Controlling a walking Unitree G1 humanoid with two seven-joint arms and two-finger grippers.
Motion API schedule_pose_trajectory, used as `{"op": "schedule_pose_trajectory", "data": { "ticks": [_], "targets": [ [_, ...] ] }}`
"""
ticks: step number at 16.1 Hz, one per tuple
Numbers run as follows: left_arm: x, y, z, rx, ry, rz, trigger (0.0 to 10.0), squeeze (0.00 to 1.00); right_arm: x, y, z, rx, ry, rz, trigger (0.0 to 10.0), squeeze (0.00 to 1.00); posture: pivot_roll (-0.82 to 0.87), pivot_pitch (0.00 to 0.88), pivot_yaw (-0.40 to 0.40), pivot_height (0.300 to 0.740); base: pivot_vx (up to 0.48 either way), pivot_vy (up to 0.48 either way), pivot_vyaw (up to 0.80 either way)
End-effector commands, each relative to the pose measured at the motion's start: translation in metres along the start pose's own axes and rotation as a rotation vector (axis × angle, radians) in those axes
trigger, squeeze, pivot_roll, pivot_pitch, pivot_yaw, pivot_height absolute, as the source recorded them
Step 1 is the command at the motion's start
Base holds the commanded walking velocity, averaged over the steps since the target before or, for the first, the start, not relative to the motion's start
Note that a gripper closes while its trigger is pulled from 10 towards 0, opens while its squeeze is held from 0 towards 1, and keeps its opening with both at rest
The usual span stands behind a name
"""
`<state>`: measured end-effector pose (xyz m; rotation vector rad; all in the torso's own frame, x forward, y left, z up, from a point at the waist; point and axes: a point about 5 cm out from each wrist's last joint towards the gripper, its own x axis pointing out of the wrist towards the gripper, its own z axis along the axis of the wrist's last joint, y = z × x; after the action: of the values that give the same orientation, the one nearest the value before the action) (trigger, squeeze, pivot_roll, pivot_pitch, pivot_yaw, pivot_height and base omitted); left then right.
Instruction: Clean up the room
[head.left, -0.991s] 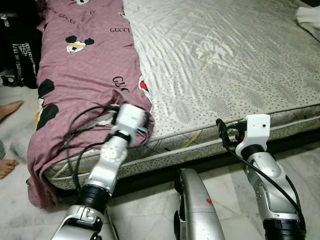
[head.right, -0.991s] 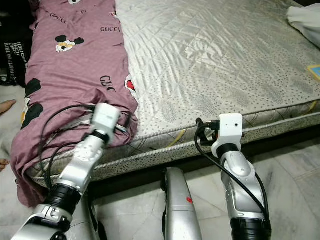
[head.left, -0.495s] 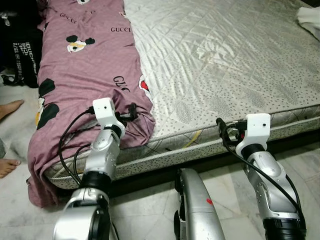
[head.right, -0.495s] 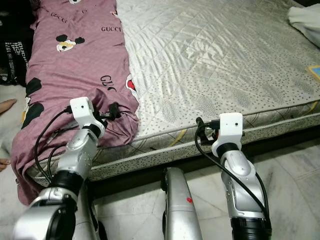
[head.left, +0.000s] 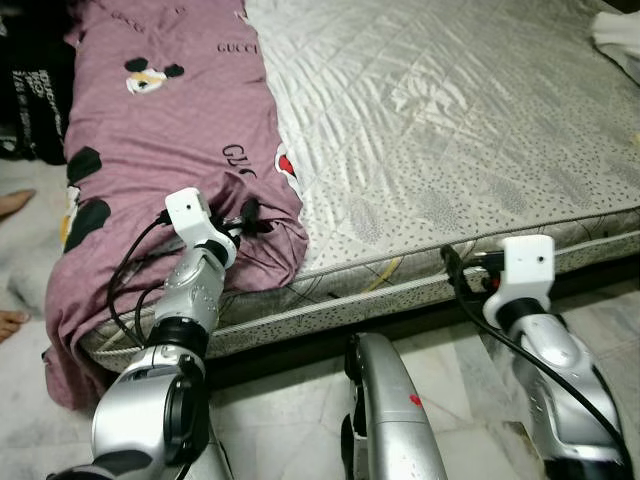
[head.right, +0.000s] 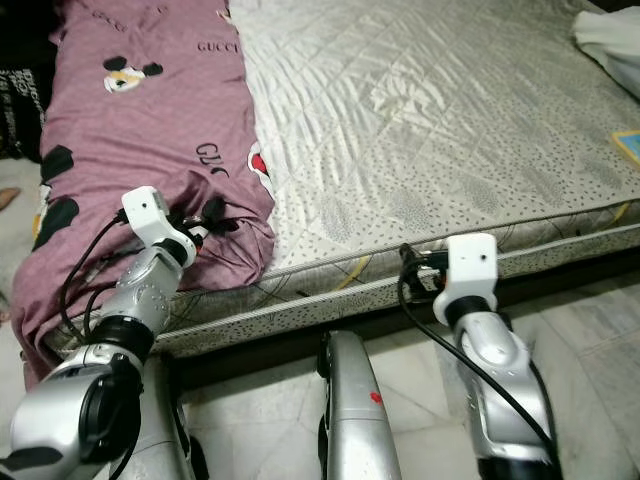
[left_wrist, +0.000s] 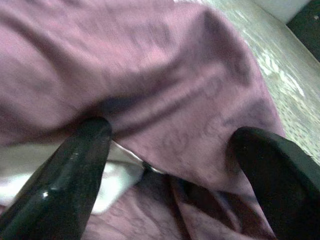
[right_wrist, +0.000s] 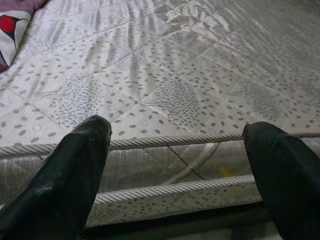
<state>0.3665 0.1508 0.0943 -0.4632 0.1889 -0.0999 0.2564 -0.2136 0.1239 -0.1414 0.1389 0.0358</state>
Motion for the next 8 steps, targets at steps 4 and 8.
{"op": "schedule_pose_trajectory", "data": {
  "ticks": [4,8],
  "targets": [
    [0.009,-0.016,0.003,-0.010,0.013,-0.052,0.0,0.00,-0.013,-0.006,0.004,-0.028,0.015,-0.001,10.0,0.00,-0.34,0.173,-0.081,0.521,0.000,0.000,0.00],
    [0.011,-0.022,0.002,0.022,0.039,-0.072,0.0,0.00,-0.011,-0.003,0.007,-0.030,0.013,0.007,10.0,0.00,-0.34,0.163,-0.082,0.521,0.000,0.000,0.00]
  ]
}}
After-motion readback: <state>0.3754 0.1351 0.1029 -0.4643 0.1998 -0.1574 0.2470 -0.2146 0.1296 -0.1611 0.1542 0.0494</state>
